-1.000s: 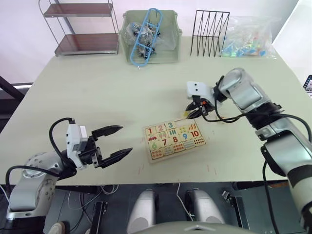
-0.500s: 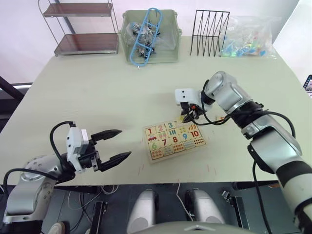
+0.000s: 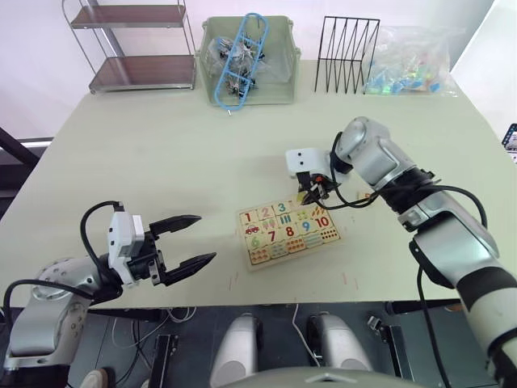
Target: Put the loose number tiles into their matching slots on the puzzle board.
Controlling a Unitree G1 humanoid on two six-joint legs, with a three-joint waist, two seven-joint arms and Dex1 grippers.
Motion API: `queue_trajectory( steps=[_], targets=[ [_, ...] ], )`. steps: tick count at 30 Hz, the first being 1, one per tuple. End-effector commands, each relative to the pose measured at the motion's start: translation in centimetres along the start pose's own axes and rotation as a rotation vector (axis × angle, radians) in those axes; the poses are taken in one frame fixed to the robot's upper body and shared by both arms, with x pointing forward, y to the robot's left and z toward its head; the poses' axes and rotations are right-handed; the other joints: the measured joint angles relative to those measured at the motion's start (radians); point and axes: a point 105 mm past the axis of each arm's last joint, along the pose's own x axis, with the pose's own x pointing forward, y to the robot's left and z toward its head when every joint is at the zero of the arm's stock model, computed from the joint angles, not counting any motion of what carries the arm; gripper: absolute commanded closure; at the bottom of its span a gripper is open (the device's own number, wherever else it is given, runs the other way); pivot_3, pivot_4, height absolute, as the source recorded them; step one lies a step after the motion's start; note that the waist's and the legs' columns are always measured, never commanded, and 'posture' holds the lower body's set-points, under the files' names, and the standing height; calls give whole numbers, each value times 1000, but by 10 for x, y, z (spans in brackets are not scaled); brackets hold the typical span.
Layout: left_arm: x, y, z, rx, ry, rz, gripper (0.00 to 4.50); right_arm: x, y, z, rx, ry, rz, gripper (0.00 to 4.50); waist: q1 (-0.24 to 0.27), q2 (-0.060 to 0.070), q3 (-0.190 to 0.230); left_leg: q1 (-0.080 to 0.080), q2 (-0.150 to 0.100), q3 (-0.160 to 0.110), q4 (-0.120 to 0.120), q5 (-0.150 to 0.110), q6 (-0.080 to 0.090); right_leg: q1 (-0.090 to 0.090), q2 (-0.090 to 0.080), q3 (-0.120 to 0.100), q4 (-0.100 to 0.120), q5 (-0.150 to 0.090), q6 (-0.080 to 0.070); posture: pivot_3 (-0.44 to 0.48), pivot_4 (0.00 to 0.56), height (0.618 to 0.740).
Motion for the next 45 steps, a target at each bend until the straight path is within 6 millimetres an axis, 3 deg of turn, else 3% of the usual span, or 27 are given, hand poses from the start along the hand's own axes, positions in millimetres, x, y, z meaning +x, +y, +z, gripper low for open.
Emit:
queue_trajectory(
  steps=[1,27,34,35,45],
  targets=[
    [-6,4,8,45,-18,23,0,-1,0,6,-27,-2,-11,3624,0,0,0,0,0,0,0,0,0,0,0,0,0,0,0,0,150,739],
    [-2,4,14,50,-35,25,0,6,3,7,-58,-9,0,3624,-1,0,0,0,0,0,0,0,0,0,0,0,0,0,0,0,150,739],
    [3,3,21,52,-39,22,0,2,0,9,-75,-16,-11,297,-1,0,0,0,0,0,0,0,0,0,0,0,0,0,0,0,150,739],
    [4,3,22,52,-40,22,0,1,-1,9,-74,-18,-14,48,-1,0,0,0,0,0,0,0,0,0,0,0,0,0,0,0,150,739],
    [9,4,28,51,-40,19,0,-22,-7,10,-37,-95,-42,48,0,0,0,0,0,0,-1,0,0,0,0,0,0,0,0,0,150,739]
  ],
)
